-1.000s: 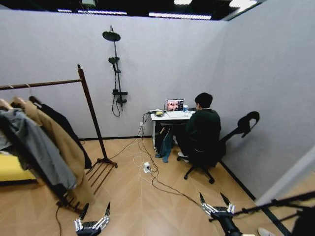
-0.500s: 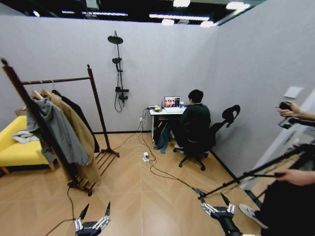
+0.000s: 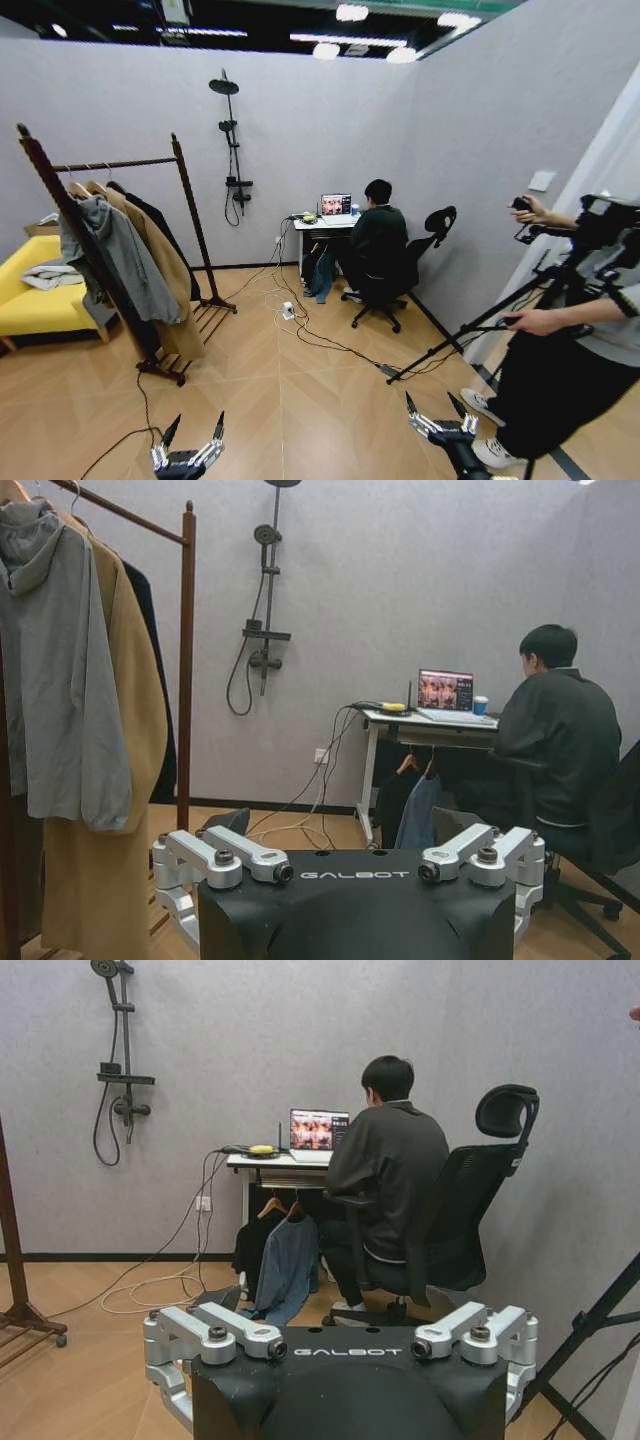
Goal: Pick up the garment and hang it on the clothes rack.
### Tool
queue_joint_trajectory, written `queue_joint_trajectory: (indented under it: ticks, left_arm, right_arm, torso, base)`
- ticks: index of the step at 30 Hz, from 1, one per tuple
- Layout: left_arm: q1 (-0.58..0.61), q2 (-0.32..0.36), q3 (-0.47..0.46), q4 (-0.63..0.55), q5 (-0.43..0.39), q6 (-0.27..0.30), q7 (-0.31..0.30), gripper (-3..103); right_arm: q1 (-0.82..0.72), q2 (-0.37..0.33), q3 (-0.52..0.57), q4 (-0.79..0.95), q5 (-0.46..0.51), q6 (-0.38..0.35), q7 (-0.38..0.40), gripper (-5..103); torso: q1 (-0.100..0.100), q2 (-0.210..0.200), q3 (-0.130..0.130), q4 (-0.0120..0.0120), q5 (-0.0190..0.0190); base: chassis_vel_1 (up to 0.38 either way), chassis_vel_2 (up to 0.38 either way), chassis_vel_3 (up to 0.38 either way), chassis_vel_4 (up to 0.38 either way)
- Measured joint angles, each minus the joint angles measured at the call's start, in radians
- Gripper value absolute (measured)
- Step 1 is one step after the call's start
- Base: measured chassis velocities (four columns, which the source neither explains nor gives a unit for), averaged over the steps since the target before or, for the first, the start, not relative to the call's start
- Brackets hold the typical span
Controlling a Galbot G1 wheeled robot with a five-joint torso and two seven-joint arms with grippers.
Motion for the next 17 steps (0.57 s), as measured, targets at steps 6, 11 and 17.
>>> queue_joint_trajectory:
  ticks: [6,11,17]
  left_arm:
    - [0.0,0.0,0.0,0.0,0.0,0.0,0.0,100]
    - [0.0,0.0,0.0,0.0,0.0,0.0,0.0,100]
    - [0.0,0.0,0.0,0.0,0.0,0.0,0.0,100]
  right_arm:
    - [0.0,0.0,0.0,0.0,0.0,0.0,0.0,100]
    - [0.0,0.0,0.0,0.0,0.0,0.0,0.0,100]
    - [0.0,0.0,0.0,0.0,0.0,0.0,0.0,100]
  torso:
    - [-0.001,0.001,0.0,-0.0002,-0.0001]
    - [-0.002,0.001,0.0,-0.0002,0.0]
    - [-0.001,0.001,0.0,-0.0002,-0.0001]
  base:
    - [-0.01,0.009,0.009,-0.011]
    - [0.0,0.0,0.0,0.0]
    - [0.0,0.0,0.0,0.0]
